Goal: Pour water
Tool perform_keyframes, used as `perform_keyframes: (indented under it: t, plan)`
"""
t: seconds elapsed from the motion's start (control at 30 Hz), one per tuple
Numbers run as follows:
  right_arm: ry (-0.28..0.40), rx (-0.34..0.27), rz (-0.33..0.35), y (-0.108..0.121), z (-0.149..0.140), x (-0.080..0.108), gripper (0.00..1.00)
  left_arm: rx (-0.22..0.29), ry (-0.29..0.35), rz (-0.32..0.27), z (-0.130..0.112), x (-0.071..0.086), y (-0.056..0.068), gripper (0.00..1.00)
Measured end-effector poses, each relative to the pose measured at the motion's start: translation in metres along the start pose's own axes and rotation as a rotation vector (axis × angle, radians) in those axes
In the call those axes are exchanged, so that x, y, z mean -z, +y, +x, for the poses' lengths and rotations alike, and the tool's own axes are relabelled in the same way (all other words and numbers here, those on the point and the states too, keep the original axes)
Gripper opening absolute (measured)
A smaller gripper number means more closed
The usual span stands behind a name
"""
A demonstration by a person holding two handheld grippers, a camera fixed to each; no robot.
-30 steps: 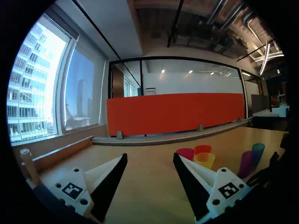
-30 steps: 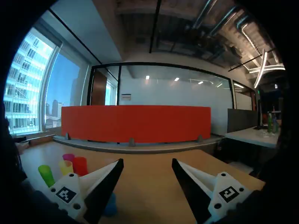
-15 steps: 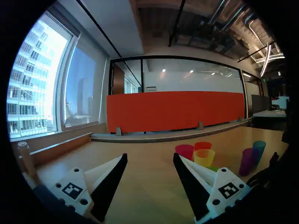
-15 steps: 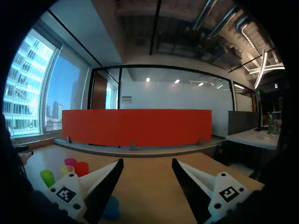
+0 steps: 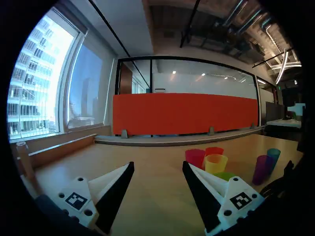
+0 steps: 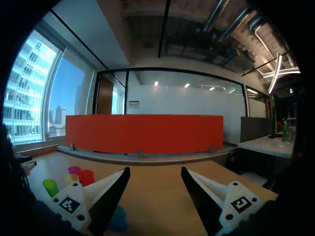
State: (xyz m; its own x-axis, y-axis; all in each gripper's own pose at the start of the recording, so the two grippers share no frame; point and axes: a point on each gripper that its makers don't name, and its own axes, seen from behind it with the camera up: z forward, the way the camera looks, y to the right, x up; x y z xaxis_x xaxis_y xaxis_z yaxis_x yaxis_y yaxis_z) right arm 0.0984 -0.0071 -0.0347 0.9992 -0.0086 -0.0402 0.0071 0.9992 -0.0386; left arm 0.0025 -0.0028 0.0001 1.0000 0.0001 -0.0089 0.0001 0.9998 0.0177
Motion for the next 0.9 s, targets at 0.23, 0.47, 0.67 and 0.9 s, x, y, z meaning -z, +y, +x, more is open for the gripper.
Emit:
perform_keyframes:
  t: [0.23, 0.47, 0.67, 0.9]
  plan:
    - [0.000, 0.002, 0.002, -0.0003, 0.0001, 0.0007, 1.00, 0.003, -0.006, -0.003, -0.0018, -0.0006, -0.0001, 0.91]
    - [-0.005, 0.002, 0.004, -0.0009, -0.0044, 0.0024, 1.00, 0.002, -0.009, -0.003, -0.0025, -0.0007, -0.0001, 0.91]
    - [0.003, 0.022, 0.002, 0.0015, -0.0037, 0.0046, 1.00, 0.001, -0.009, -0.003, -0.0025, -0.0015, -0.0002, 0.91]
    - [0.011, 0.038, 0.003, 0.0064, -0.0088, 0.0075, 1.00, 0.001, -0.009, -0.003, -0.0021, -0.0012, 0.0001, 0.91]
